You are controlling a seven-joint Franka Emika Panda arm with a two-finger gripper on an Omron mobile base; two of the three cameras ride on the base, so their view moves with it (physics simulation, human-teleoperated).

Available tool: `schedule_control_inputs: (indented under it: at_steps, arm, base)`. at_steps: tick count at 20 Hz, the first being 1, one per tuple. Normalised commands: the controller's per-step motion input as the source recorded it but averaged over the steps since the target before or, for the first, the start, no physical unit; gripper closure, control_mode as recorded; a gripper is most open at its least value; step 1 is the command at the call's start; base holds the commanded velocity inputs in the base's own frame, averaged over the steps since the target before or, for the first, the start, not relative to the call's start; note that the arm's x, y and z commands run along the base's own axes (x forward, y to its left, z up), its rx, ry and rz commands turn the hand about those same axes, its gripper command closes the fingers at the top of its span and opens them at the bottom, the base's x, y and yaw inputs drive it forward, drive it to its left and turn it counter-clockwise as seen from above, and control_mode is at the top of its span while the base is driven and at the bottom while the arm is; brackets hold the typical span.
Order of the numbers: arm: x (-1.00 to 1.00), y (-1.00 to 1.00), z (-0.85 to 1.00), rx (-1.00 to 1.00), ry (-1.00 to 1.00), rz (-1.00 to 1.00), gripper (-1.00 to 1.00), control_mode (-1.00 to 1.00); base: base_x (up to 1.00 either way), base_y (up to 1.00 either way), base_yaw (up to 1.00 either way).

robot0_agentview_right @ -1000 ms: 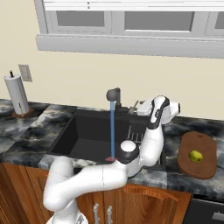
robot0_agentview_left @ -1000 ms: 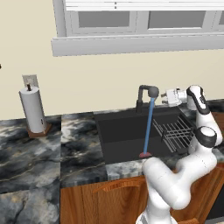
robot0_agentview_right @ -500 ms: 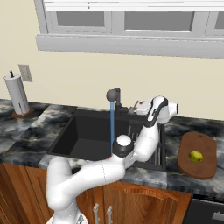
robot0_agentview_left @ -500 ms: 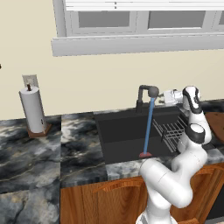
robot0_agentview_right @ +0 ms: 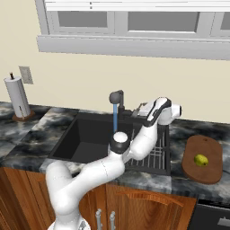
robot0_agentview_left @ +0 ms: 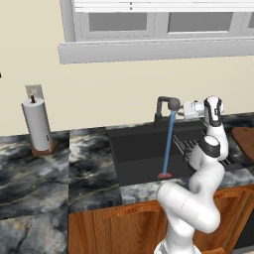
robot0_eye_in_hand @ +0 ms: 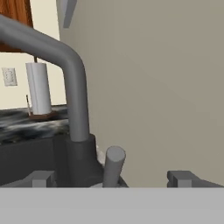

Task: Pick the pear from the sink and place it on the cutting board to airdry. Then turn off the sink faucet.

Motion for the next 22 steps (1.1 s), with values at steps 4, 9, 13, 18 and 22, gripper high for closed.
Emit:
schedule_control_inputs:
  at_steps: [4,9,13,18,22]
  arm:
    - [0.37,0.00,0.00,0.00,0.01,0.00,-1.00,-1.00]
    - [0.30,0.34,0.13,0.01,0.00,0.08,-1.00,-1.00]
    - [0.33,0.75,0.38,0.00,0.00,0.11,-1.00,-1.00]
    - [0.63,0.95,0.54,-0.01,0.00,0.14,-1.00,-1.00]
    - [0.71,0.93,0.59,-0.05,0.00,0.12,-1.00,-1.00]
  base:
    - [0.00,0.00,0.00]
    - [0.00,0.00,0.00]
    - [0.00,0.00,0.00]
    - [0.00,0.00,0.00]
    - [0.00,0.00,0.00]
